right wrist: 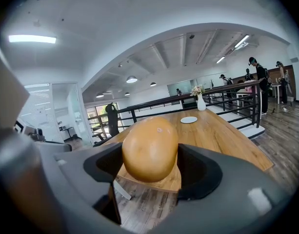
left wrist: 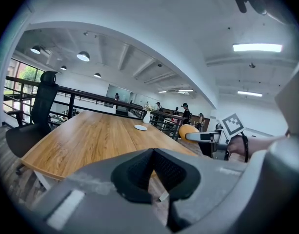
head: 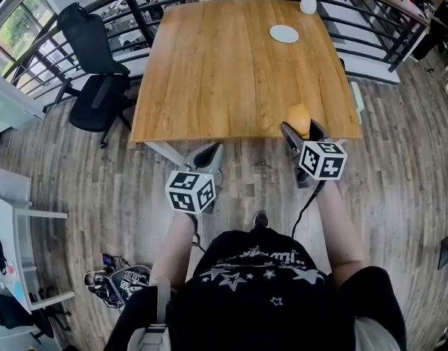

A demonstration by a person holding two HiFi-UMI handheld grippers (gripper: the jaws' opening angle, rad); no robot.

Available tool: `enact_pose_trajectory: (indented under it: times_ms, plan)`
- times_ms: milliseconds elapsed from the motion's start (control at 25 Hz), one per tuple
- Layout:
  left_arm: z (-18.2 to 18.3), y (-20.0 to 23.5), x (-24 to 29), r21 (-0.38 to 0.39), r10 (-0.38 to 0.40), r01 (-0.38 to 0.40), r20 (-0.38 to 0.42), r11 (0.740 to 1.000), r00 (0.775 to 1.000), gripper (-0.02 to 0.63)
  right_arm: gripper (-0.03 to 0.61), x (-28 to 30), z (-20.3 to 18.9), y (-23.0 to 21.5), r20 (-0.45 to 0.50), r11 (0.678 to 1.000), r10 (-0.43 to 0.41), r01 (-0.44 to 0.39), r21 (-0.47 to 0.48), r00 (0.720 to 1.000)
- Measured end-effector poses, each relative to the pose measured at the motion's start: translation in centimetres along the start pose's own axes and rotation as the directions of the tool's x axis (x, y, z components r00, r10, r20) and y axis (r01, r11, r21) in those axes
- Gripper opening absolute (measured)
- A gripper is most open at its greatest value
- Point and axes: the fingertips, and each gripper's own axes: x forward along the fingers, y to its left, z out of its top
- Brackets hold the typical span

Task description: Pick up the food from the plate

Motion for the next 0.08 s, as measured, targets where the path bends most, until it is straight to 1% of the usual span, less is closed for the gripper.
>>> enact_pose_trajectory:
  times_ms: [80]
  plan:
    - [0.08, 0.19, -0.90, 0.002, -0.007, 0.007, 0.003, 1.000, 1.000, 0.002, 0.345, -0.40, -0.32, 0.92, -0.001, 1.000, -0.002, 0.002, 0.003, 1.000]
